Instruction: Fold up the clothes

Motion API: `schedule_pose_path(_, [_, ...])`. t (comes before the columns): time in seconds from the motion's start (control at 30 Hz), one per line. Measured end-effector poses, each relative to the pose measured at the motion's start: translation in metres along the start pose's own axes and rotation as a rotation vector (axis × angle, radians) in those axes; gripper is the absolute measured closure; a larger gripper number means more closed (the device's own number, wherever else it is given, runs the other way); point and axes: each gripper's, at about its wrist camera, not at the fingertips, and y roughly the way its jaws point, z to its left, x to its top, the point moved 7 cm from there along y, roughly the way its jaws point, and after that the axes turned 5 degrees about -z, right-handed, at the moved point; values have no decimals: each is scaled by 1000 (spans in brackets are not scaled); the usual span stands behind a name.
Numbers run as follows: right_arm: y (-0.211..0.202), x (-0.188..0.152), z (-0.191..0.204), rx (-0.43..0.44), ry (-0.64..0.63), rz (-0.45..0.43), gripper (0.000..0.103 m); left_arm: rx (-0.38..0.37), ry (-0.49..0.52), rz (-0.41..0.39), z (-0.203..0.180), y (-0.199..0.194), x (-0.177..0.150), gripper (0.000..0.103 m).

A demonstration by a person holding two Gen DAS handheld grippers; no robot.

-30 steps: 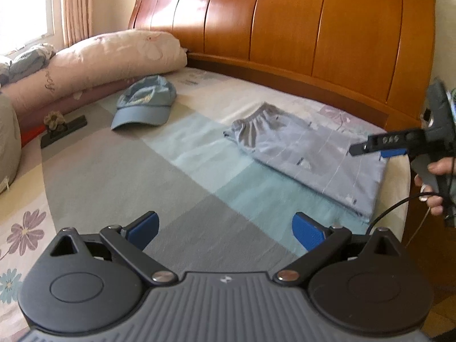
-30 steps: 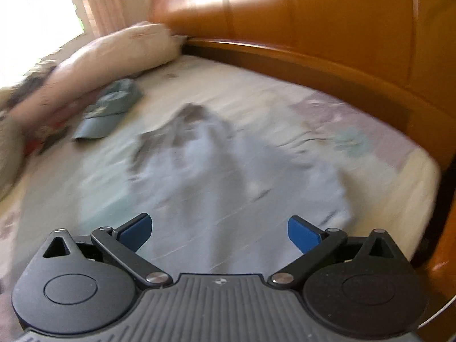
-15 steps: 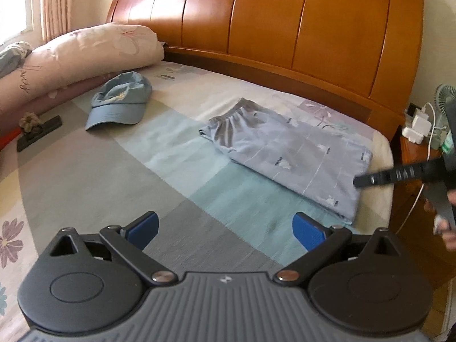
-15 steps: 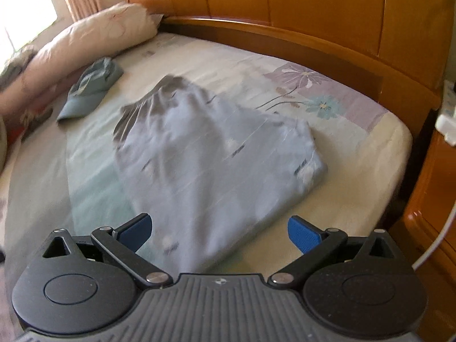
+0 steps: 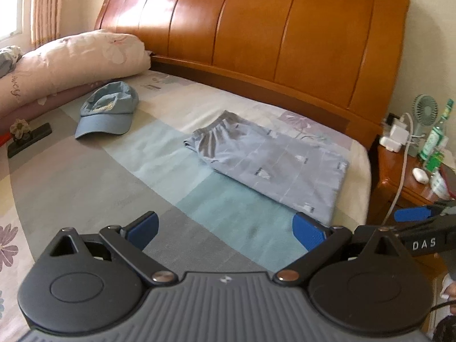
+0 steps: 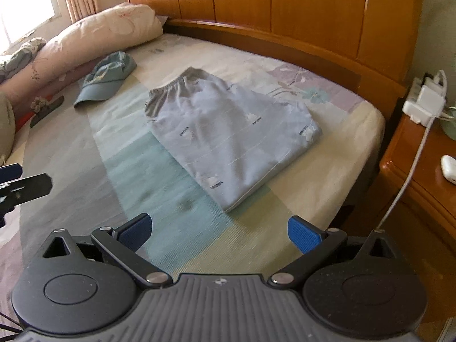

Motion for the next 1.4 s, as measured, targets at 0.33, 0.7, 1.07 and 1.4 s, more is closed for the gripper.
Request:
schedule_pose_path(0.33, [-39, -7, 30, -14, -22, -60, 0, -32, 12, 5, -7, -22, -3, 3])
schedule_pose_path(0.7, [-56, -4, 42, -59, -55, -79, 0, -41, -7, 11, -8, -31, -2, 3])
schedule_pose_path(1.07, [-52, -3, 46, -133, -68, -36, 0, -10, -14, 52, -3, -32, -1, 3])
schedule_pose_path(1.4, [-49, -2, 49, -142, -71, -11, 0, -9, -1, 86, -6, -26, -2, 3])
